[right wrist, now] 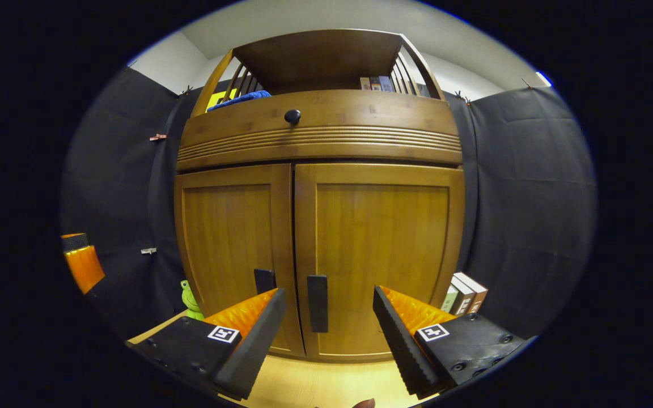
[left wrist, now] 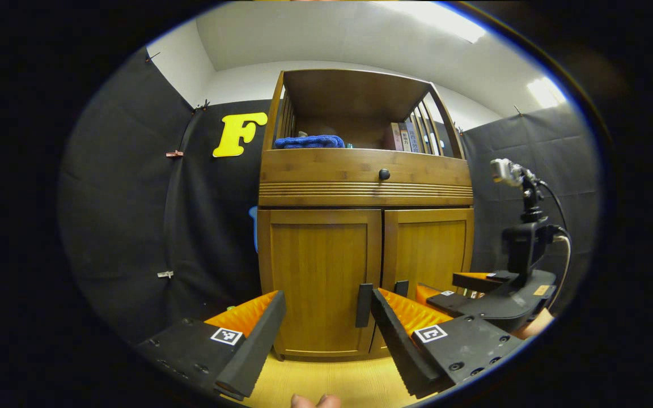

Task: Open the right door of the double-door shoe cabinet with the right hand, and open the left door with the left hand.

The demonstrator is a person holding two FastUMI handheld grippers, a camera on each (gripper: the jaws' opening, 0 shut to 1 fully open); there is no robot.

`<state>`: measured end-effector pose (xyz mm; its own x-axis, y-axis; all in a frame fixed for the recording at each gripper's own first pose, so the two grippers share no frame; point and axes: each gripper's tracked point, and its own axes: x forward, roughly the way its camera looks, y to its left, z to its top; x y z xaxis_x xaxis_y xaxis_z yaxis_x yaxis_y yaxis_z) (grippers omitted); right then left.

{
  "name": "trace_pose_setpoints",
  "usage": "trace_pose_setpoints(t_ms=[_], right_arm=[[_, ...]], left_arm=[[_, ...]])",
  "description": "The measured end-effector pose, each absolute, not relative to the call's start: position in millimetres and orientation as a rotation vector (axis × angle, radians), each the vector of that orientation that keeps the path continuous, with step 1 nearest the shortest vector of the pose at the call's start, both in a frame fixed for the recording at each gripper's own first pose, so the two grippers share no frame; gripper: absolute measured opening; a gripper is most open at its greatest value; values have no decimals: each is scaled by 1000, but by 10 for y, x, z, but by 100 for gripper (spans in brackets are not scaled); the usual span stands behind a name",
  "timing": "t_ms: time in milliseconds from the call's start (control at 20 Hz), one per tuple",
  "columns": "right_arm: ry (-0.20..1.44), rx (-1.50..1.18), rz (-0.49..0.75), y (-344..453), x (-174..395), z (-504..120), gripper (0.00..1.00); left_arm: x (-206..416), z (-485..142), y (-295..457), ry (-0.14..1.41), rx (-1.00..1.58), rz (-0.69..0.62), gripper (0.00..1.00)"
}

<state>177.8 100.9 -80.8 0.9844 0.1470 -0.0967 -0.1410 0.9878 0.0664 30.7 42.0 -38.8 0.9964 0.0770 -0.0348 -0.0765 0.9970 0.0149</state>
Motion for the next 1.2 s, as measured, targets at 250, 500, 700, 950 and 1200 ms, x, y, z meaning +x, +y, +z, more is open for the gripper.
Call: trace_pose_setpoints(t_ms=[250,500,700,950,1200], right_arm=[[208,123,112,1019,2282,-1326,98],[239,149,139,1150,2476,-1492,80],[248,182,161,1213,2409,-1554,80],[243,188,208,1423,2350,-1508,80],[274,141,154,1431,2581,-1647,80]], left_arm=[[437,-538,385,40,55,91,94],[471,-654,273,66,61,72,94],[480,-696,293,78,66,82,94],[474,-697,337,82,66,99,94],[467,-679,381,84,67,114,94]])
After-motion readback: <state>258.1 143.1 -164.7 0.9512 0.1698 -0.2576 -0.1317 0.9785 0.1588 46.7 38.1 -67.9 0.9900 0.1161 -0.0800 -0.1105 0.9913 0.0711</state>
